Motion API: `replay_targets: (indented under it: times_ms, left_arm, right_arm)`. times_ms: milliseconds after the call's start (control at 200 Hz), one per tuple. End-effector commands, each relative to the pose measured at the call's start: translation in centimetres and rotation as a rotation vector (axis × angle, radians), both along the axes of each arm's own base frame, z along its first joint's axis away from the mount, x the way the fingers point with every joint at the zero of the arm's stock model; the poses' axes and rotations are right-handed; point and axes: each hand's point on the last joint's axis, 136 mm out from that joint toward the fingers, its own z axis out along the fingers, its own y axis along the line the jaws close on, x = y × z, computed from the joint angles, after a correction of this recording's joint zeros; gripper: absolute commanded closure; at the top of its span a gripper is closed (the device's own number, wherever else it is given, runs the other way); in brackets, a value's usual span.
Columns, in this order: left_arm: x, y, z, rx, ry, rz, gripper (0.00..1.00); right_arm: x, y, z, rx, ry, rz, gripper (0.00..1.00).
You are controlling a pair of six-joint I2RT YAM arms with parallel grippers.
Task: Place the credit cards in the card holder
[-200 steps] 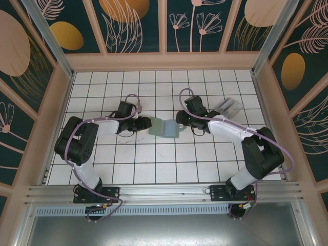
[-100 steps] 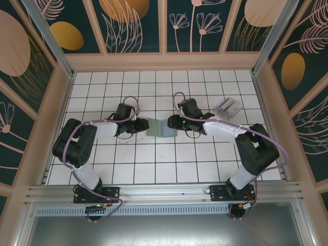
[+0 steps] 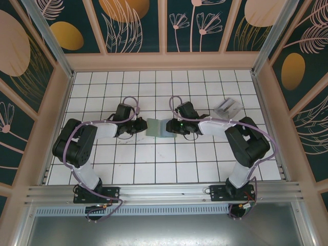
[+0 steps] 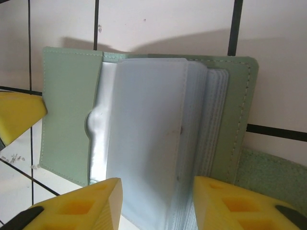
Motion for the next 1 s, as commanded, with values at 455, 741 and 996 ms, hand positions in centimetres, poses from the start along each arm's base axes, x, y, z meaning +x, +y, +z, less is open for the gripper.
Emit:
replay_targets:
  times_ms: [455, 741, 996]
  left_arm:
    - [-0.1, -0.3, -0.4, -0.023, 0.012, -0.009, 0.93]
    - [-0.1, -0.2, -0.4, -0.015, 0.016, -0.012, 0.94]
    - [0.1, -0.5, -0.1, -0.028, 0.016, -0.015, 0.95]
  right_arm:
    - [0.8, 0.9, 2.2, -0.038, -0.105, 0.012, 0.62]
    - [0.5, 0.8, 0.5, -0.062, -0.069, 0.009, 0.57]
    - [0.3, 1.4, 0.8, -0.018, -0.061, 0.017, 0.57]
